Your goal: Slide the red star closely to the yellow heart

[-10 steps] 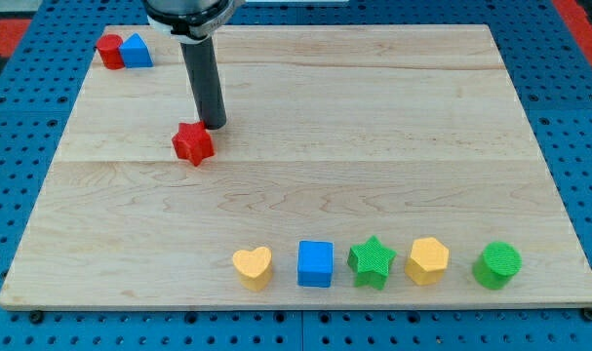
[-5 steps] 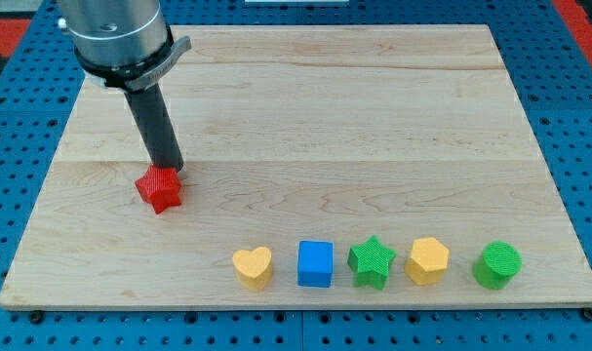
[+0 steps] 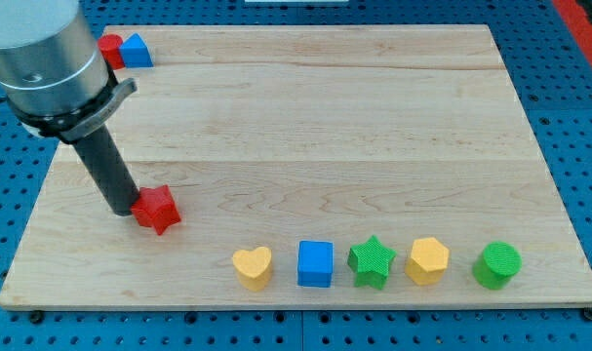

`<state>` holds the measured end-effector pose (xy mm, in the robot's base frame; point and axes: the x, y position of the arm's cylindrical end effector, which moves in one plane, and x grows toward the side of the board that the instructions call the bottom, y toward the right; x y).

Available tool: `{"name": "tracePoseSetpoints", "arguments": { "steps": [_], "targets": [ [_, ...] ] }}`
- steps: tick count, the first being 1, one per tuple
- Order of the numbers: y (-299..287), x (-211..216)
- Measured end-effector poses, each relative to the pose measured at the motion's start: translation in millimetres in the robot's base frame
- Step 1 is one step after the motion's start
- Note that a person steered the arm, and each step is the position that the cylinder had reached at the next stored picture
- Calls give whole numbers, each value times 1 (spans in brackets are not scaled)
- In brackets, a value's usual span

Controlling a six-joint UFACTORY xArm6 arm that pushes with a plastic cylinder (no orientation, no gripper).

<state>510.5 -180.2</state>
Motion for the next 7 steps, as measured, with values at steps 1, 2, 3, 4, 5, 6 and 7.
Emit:
{"name": "tracePoseSetpoints", "arguments": {
  "steps": [1,2,3,4,5,6,7],
  "targets": [
    [9,-14],
    [22,-19],
    [40,-19],
    [51,-19],
    [63,-19],
    [76,-19],
    [78,-19]
  ]
}}
